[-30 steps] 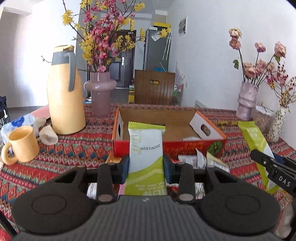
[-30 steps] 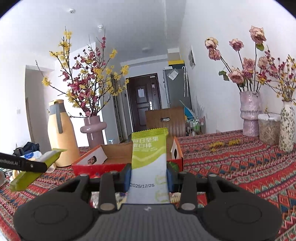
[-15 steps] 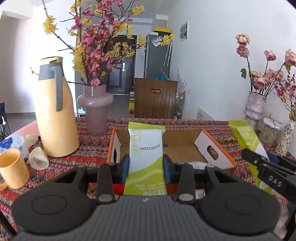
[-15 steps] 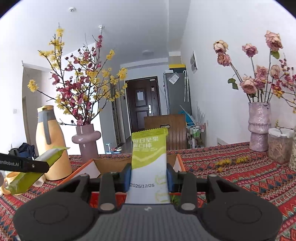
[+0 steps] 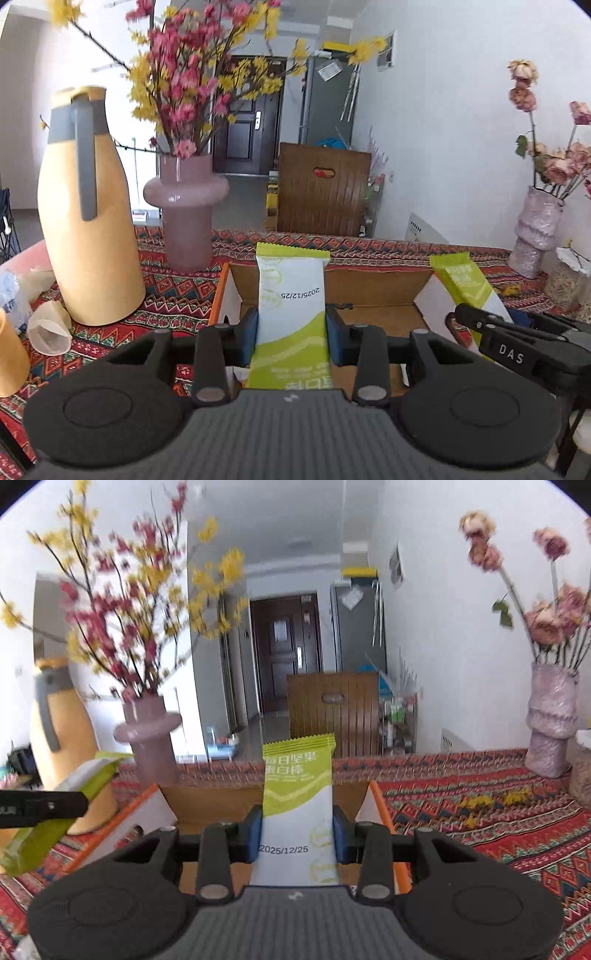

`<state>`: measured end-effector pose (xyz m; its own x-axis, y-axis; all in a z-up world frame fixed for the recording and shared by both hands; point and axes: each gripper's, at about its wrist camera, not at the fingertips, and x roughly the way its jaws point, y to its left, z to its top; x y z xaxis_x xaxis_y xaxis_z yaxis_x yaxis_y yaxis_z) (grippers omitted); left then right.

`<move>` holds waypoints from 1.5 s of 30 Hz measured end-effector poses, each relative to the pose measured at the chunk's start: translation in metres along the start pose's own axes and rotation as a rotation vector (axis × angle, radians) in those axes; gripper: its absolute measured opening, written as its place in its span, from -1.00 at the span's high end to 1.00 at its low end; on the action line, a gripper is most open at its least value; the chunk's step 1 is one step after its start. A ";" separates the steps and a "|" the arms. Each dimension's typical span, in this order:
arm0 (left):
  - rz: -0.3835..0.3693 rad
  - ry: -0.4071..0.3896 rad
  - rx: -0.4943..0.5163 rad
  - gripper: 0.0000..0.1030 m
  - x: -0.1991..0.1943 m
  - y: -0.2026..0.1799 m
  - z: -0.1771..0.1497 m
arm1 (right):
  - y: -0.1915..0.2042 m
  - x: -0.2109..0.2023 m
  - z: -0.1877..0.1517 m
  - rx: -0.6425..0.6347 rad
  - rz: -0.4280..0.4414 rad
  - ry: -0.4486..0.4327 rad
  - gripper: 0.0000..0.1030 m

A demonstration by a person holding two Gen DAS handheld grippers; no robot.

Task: Organize snacks
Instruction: 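Carry both bar packets into the cardboard box and open both tools, then move both tools back from the box to the snack pile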

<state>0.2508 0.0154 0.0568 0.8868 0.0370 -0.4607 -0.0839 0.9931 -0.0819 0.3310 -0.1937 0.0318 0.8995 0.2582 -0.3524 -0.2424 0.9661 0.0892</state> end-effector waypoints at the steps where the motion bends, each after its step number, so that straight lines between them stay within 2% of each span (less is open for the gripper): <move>1: 0.001 0.008 -0.010 0.28 0.007 0.002 0.001 | -0.001 0.009 0.000 -0.001 -0.005 0.019 0.30; 9: 0.017 0.065 -0.035 0.28 0.052 0.011 -0.016 | -0.010 0.052 -0.016 0.031 -0.027 0.102 0.30; 16: 0.000 0.074 -0.026 0.23 0.053 0.008 -0.024 | -0.011 0.053 -0.018 0.044 -0.025 0.107 0.27; 19: -0.007 0.041 -0.030 -0.07 0.046 0.008 -0.024 | -0.014 0.050 -0.019 0.051 -0.022 0.108 0.20; 20: -0.007 0.027 -0.033 -0.29 0.043 0.007 -0.023 | -0.014 0.049 -0.018 0.054 -0.025 0.101 0.13; 21: -0.006 0.012 -0.035 -0.56 0.041 0.007 -0.023 | -0.015 0.047 -0.018 0.056 -0.022 0.095 -0.07; 22: -0.003 -0.001 -0.038 -0.67 0.038 0.007 -0.023 | -0.016 0.044 -0.017 0.061 -0.021 0.085 -0.19; 24: -0.002 -0.030 -0.043 -0.88 0.032 0.008 -0.022 | -0.017 0.038 -0.016 0.067 -0.023 0.060 -0.68; 26: -0.002 -0.050 -0.047 -1.00 0.028 0.008 -0.022 | -0.018 0.033 -0.015 0.068 -0.017 0.042 -0.75; 28: 0.003 -0.064 -0.039 -1.00 0.024 0.005 -0.022 | -0.018 0.029 -0.015 0.072 -0.011 0.028 -0.99; 39: 0.019 -0.083 -0.037 -1.00 0.009 0.003 -0.020 | -0.014 0.016 -0.013 0.049 -0.009 -0.012 -1.00; 45: 0.026 -0.153 -0.036 -1.00 -0.032 0.002 -0.010 | -0.007 -0.008 -0.005 0.032 -0.005 -0.058 -1.00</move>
<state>0.2177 0.0150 0.0623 0.9427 0.0816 -0.3234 -0.1215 0.9870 -0.1050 0.3238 -0.2026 0.0288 0.9205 0.2522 -0.2984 -0.2269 0.9668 0.1172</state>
